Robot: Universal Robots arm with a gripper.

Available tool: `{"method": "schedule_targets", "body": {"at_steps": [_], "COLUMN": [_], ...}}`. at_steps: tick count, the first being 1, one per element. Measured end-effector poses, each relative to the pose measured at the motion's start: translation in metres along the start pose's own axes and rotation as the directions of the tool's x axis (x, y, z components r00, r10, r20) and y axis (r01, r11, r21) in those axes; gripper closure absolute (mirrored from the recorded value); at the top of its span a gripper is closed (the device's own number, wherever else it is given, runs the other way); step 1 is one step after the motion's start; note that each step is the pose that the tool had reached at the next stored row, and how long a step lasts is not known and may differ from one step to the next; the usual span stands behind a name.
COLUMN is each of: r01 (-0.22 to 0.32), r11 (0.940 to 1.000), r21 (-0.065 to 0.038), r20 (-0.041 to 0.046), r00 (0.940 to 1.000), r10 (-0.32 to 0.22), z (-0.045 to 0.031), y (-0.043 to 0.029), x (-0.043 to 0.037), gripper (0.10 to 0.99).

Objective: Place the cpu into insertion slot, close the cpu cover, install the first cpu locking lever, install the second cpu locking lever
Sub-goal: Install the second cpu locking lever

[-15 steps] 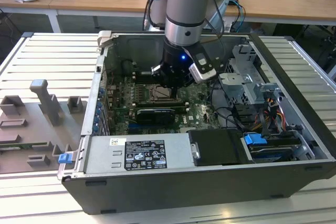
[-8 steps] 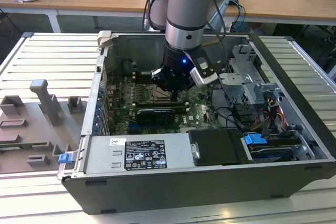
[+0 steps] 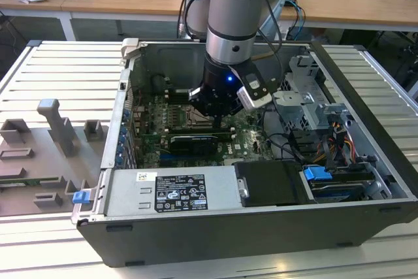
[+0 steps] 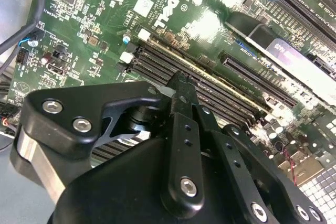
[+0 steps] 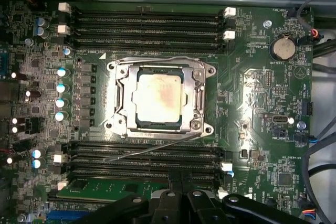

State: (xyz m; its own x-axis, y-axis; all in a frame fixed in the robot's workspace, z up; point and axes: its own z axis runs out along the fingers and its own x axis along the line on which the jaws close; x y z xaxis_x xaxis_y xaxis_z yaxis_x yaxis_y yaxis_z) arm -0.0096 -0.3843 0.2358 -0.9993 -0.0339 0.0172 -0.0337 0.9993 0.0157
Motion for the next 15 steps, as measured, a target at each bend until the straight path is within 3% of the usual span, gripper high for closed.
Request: {"method": "schedule_targets", "body": {"at_steps": [4,5,7,10,15], "r01": [0.0,0.0,0.001,0.002,0.002], "r11": [1.0,1.0,0.9983,0.9957,0.9942], "r21": [-0.001,-0.005,-0.058,-0.093,-0.108], "r20": [-0.0004,-0.0005,0.001,0.0021,0.0026], "r00": [1.0,1.0,1.0,1.0,1.0], "r10": [0.0,0.0,-0.001,-0.001,-0.002], "z": [0.0004,0.0005,0.0005,0.0005,0.0009], "y": [-0.003,-0.004,-0.004,-0.0039,-0.0033], "x": [0.0,0.0002,0.0004,0.0022,0.0193], "gripper": [0.98,0.98,0.98,0.98,0.98]}}
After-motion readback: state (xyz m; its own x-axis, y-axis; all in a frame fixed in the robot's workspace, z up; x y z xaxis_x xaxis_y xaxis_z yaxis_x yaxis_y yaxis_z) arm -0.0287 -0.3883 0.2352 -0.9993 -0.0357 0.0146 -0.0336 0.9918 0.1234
